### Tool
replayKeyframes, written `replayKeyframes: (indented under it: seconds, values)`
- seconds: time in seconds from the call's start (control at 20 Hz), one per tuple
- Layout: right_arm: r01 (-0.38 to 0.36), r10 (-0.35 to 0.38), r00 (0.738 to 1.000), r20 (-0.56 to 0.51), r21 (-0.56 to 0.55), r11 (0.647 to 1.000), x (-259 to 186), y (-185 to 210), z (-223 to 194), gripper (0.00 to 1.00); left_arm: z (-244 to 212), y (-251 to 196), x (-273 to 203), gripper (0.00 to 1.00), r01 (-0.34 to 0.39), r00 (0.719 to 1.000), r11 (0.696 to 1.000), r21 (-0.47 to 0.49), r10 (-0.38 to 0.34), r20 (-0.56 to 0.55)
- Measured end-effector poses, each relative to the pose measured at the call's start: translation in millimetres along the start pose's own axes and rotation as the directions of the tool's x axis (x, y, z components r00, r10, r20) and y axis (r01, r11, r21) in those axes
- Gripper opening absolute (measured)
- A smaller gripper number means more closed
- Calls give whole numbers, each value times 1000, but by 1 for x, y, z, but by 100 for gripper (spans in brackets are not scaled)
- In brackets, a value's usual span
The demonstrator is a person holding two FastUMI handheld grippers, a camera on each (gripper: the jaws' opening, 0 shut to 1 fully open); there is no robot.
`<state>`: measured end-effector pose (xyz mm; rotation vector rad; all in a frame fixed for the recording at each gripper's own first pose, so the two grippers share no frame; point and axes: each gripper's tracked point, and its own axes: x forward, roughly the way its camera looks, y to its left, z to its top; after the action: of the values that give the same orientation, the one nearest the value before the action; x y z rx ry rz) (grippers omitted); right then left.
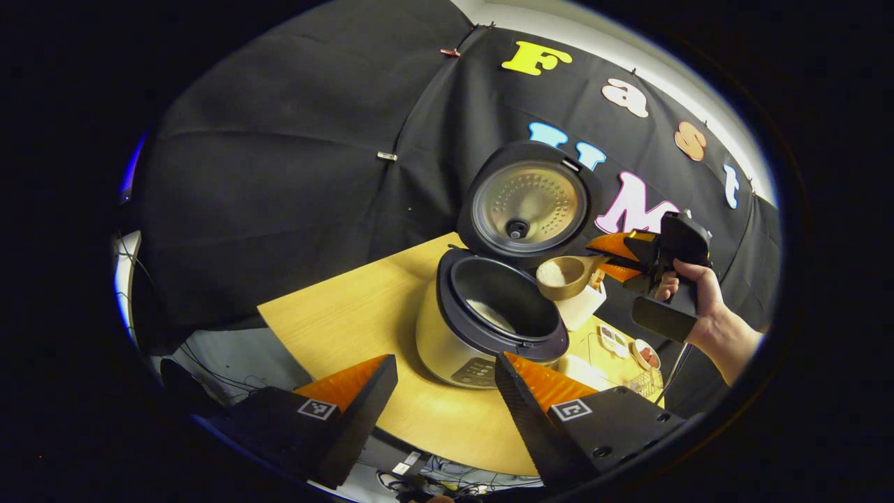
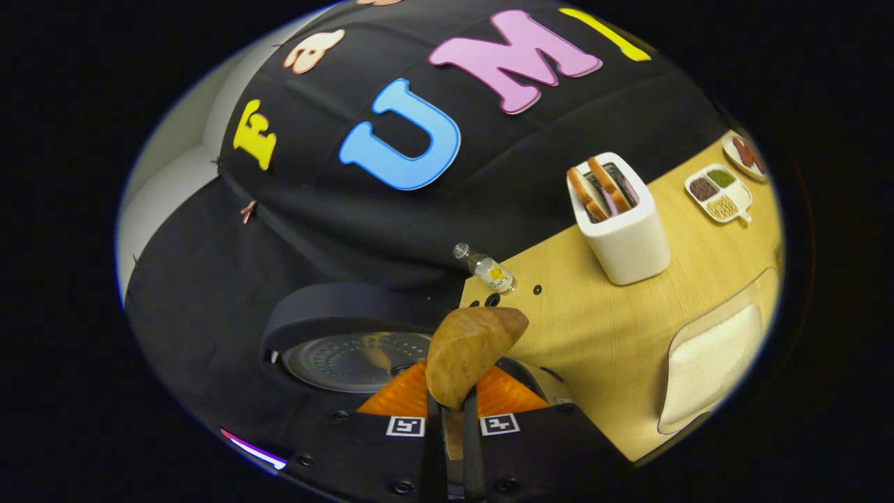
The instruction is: Close the left gripper, press the button to open the rice cooker; take a wooden spoon from the chopstick holder with the right hand, scoop a spoonful of rice and pour it into the rice cooker, then put the wooden spoon back into the chopstick holder.
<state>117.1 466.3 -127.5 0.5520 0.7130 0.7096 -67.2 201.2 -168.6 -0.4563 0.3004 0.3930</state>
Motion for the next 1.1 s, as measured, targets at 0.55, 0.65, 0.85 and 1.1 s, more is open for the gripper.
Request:
replayKeyframes:
  seconds: [0.55,0.65,0.85,1.1]
  values:
    - [-140,165,986,-9,-572,808,32,68,-31,14,14,10,7,95,-9,1000,1000,30,9,11]
    - [-165,198,980,-23,-652,740,34,80,-37,14,15,8,8,95,-5,1000,999,36,4,12]
    - [-210,240,968,-69,-744,634,36,87,-56,14,18,4,12,95,4,1000,999,50,-5,17]
    - [-248,282,952,-116,-834,494,31,92,-73,14,19,6,13,95,-4,1000,998,65,2,22]
